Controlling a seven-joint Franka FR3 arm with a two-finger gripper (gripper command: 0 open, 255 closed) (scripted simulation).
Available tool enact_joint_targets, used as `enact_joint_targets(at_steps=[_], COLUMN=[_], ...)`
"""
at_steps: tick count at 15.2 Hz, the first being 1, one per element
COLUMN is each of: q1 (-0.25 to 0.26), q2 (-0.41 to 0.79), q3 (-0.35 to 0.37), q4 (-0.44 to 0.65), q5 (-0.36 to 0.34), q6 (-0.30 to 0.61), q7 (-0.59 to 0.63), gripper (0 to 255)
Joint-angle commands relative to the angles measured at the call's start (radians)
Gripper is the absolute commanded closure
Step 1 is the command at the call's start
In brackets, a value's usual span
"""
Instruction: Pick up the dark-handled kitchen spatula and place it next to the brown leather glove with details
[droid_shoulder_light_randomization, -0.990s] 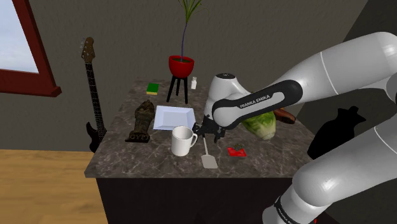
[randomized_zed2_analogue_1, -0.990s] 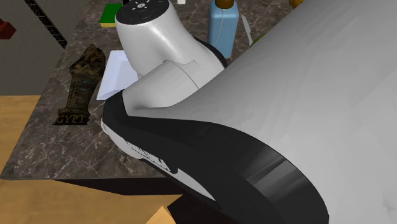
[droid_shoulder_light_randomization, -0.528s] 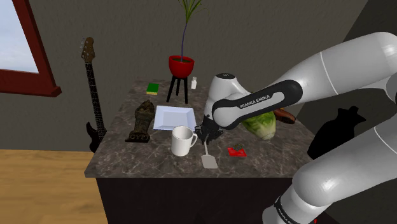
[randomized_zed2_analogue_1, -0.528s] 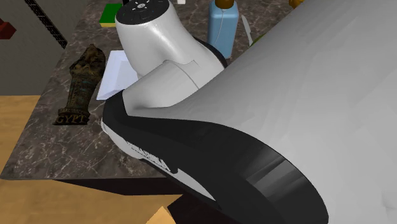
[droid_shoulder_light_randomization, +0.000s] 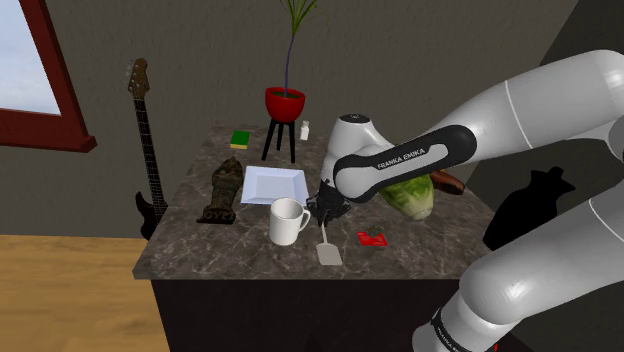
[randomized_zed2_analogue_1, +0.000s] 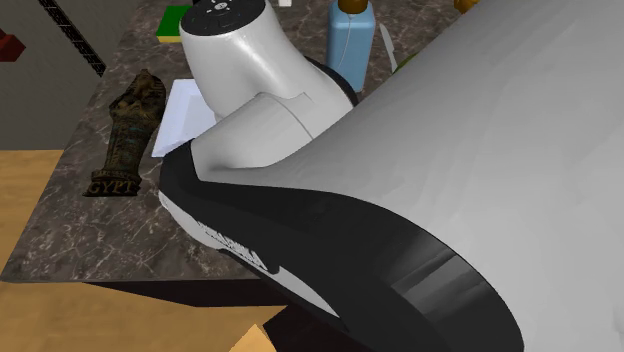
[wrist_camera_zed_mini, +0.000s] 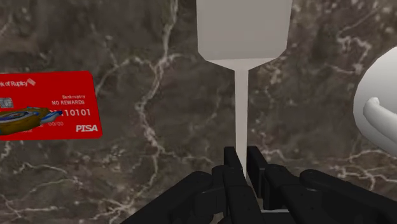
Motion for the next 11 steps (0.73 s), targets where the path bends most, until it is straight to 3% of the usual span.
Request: enact_joint_targets(at_steps=[1, 11], q1=[0.003, 0.016], q2=[-0.017, -0.109], q3=[-0.005, -0.036], q4=[0.008, 0.079], q5=[0.006, 0.028], q6=[-0.025, -0.184], q7=[-0.006, -0.033], gripper=[255, 255])
